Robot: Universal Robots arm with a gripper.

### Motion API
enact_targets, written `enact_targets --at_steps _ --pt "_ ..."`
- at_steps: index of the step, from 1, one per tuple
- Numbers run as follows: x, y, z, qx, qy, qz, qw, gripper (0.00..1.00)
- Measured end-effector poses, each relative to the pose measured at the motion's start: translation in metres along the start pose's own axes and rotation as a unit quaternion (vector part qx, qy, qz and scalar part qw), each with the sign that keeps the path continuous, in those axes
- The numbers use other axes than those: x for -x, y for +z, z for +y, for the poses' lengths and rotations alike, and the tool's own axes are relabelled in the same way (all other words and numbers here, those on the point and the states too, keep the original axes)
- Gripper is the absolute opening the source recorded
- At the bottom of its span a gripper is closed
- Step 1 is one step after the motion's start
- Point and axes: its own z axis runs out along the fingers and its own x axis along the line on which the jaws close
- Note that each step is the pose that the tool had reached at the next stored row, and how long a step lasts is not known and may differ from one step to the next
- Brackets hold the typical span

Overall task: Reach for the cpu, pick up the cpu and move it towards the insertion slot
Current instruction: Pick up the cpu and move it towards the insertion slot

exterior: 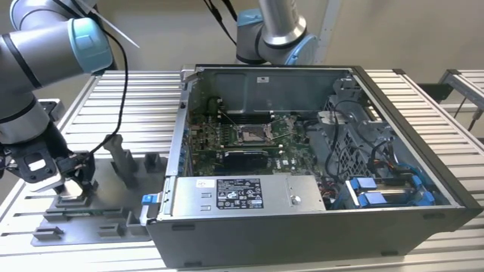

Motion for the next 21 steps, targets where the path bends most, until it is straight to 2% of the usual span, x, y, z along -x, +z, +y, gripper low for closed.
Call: enact_targets --at_steps 10,21 --pt "0.0001 -0.0147 0.0006 0.0 0.0 -0.0001 1.0 0.0" --pt "0.0001 -0.0414 0.0016 0.0 0.0 -0.0001 1.0 0.0"
